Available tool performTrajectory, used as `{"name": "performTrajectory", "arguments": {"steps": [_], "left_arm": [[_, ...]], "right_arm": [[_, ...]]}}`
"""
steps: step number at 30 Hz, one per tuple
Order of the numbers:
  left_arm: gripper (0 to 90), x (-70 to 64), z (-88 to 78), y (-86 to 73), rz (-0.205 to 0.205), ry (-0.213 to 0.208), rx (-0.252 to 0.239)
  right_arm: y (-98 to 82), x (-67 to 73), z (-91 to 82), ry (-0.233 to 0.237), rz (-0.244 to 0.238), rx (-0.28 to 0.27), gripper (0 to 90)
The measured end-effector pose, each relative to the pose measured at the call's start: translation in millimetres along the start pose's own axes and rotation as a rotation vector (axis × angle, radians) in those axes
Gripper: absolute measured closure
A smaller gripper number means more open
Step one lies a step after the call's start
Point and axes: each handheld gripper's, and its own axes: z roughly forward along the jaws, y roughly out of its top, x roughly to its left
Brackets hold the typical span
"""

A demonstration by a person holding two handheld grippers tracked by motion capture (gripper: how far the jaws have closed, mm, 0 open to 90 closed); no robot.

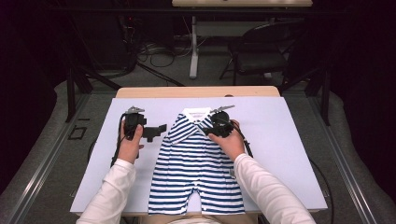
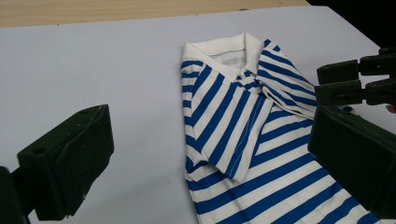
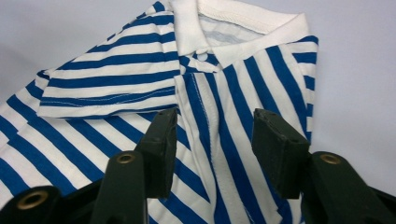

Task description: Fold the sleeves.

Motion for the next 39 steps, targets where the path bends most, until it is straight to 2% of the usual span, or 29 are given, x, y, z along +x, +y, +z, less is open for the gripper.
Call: {"name": "performTrajectory", "arguments": {"steps": [4, 6, 10, 13, 16, 21, 29, 36, 39], "left_arm": [[0.5, 1.0, 0.6, 0.0, -0.013, 0.005, 0.003], [0.5, 1.3, 1.3, -0.2, -0.014, -0.003, 0.006], [0.5, 1.1, 2.8, -0.5, -0.009, -0.010, 0.012], [0.5, 0.3, 4.0, -0.8, 0.002, -0.014, 0.018], [0.5, -0.2, 5.3, -1.3, 0.013, -0.016, 0.025], [0.5, 0.0, 6.8, -2.1, 0.019, -0.018, 0.030], [0.5, -1.5, 13.2, -3.3, 0.024, -0.025, 0.029], [0.5, -7.8, 21.2, -0.8, 0.015, -0.048, 0.032], [0.5, -11.2, 24.4, 2.8, 0.030, -0.045, 0.038]], "right_arm": [[0.9, -5.0, -4.5, -0.002, -0.023, -0.003, 46.1], [1.3, -8.4, -5.6, 0.013, -0.046, -0.016, 43.5], [2.3, -13.7, -8.4, 0.027, -0.066, -0.017, 42.9], [3.0, -17.2, -10.9, 0.016, -0.085, -0.023, 40.9], [3.2, -21.0, -11.9, 0.030, -0.057, -0.023, 38.3], [4.5, -26.5, -13.8, 0.027, -0.044, -0.032, 31.4], [11.2, -34.9, -19.4, 0.012, -0.059, -0.036, 21.5], [17.3, -45.0, -27.9, -0.001, -0.052, -0.044, 21.3], [19.3, -48.9, -29.9, -0.016, -0.054, -0.034, 19.8]]}}
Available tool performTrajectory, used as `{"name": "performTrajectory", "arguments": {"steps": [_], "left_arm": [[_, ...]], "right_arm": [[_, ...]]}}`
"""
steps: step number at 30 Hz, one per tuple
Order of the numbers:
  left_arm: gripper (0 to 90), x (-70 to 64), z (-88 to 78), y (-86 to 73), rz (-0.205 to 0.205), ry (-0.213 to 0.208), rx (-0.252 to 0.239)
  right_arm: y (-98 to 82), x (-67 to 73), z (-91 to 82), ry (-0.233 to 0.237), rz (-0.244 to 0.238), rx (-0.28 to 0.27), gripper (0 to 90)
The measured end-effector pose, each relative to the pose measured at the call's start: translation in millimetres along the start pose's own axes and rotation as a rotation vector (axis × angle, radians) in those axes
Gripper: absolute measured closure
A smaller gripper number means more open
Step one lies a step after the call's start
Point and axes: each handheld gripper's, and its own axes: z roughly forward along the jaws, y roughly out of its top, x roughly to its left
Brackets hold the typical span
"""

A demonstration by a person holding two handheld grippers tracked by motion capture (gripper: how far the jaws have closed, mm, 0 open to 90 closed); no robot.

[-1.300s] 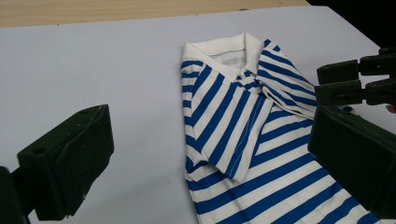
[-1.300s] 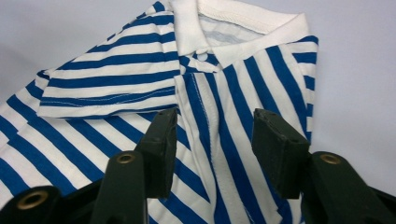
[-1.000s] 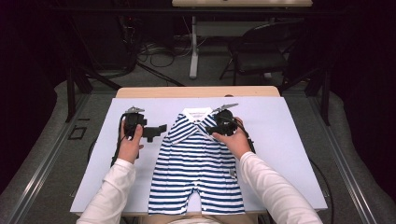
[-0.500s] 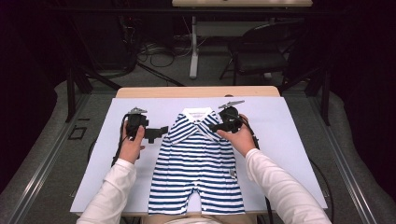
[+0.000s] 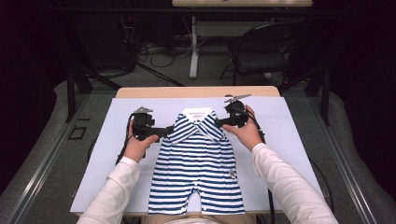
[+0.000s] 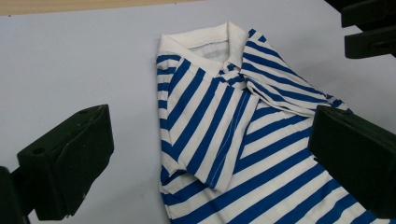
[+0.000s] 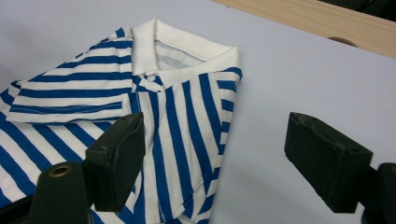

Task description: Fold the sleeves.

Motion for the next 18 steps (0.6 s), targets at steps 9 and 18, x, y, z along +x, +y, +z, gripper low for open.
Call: {"name": "performTrajectory", "arguments": {"steps": [9, 18], "left_arm": [[0.5, -2.0, 7.6, 17.1, 0.038, -0.011, 0.025], [0.6, 0.7, 17.7, 36.3, 0.032, -0.011, 0.043]], "right_arm": [[9.5, -9.1, -5.0, -0.005, 0.006, 0.014, 14.7], [18.8, -14.1, -3.3, -0.013, 0.010, 0.032, 14.3]]}}
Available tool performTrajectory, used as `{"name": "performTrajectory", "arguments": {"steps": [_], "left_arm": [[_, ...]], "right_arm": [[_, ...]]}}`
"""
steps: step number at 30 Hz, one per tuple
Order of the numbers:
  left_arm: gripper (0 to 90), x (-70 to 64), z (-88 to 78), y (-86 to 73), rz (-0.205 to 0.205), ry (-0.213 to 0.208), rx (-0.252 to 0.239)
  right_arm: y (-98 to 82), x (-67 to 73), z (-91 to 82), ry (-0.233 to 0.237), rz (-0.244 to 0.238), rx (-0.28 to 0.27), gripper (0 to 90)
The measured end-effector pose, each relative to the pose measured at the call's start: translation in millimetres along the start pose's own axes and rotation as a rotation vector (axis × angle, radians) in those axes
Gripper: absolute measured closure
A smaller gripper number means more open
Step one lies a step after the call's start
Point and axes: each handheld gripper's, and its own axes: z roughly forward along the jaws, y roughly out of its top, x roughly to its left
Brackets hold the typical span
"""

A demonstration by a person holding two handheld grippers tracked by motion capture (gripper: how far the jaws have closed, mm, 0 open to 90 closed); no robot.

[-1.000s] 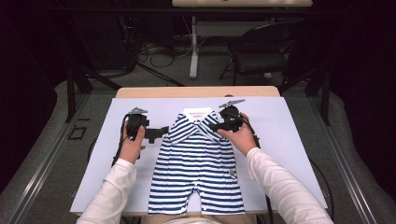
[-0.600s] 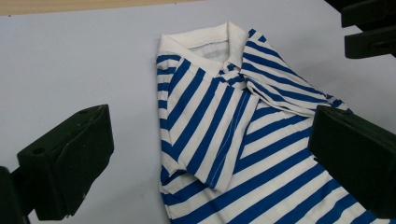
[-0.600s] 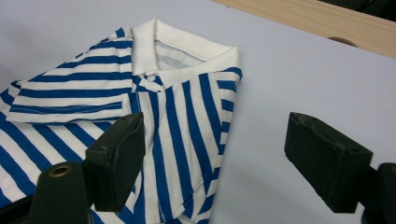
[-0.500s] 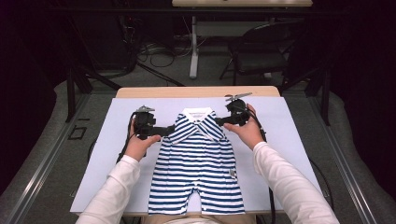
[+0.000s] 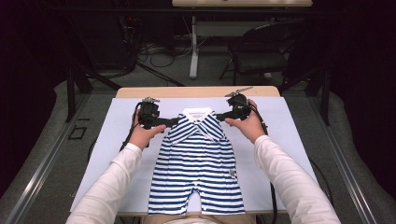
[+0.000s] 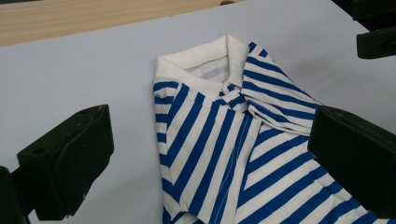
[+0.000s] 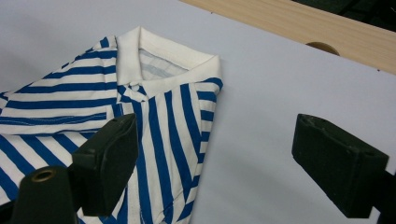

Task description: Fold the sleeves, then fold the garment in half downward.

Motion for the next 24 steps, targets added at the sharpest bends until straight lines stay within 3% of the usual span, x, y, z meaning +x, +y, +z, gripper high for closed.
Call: {"name": "performTrajectory", "arguments": {"steps": [6, 15, 24], "left_arm": [[0.9, 3.3, 5.8, 18.0, -0.021, -0.010, 0.000], [5.4, 3.2, 10.7, 42.0, 0.017, 0.023, 0.006], [16.0, -2.2, 28.8, 55.0, 0.042, 0.044, -0.006]], "right_arm": [[8.7, -5.3, -1.0, 0.005, 0.014, -0.005, 13.4], [23.0, -10.7, 1.7, -0.019, 0.017, -0.011, 13.4], [25.9, -11.3, 18.7, -0.029, 0.020, 0.020, 14.7]]}}
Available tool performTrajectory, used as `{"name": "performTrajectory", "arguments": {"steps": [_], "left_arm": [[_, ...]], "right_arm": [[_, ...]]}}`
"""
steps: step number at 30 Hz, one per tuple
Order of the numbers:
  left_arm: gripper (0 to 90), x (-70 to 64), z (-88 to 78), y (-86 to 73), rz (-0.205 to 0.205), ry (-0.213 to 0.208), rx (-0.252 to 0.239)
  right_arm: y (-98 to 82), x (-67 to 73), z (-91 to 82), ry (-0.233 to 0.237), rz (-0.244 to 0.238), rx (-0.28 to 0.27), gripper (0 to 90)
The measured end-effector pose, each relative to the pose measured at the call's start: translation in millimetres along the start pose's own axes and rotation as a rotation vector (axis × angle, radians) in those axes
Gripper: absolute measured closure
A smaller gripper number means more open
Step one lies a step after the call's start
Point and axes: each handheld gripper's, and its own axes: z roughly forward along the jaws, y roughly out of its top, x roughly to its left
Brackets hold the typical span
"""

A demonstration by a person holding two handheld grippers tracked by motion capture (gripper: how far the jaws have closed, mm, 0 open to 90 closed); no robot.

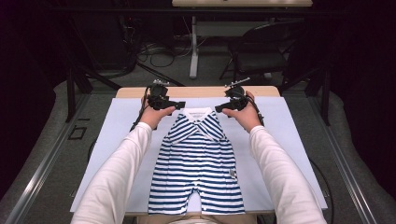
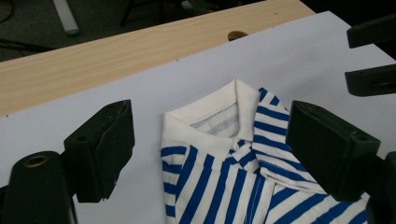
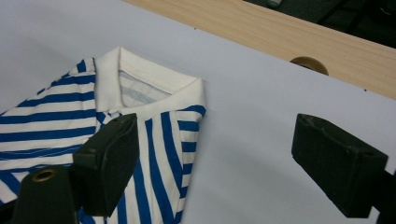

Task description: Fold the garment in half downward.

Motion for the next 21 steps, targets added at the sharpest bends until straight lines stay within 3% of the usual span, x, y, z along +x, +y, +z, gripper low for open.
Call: {"name": "performTrajectory", "arguments": {"steps": [9, 16, 21], "left_arm": [[23.5, -6.7, 23.8, 3.5, -0.013, 0.039, 0.052], [32.3, 0.4, 33.3, 1.5, -0.032, 0.036, 0.029], [34.6, 5.7, 36.7, -0.1, -0.038, 0.048, 0.056]], "right_arm": [[-1.3, 1.5, 22.1, -0.029, 0.000, 0.028, 18.0], [-0.7, 7.6, 32.3, -0.030, 0.000, 0.017, 22.7], [-0.3, 9.0, 36.4, -0.030, 0.005, 0.001, 26.3]]}}
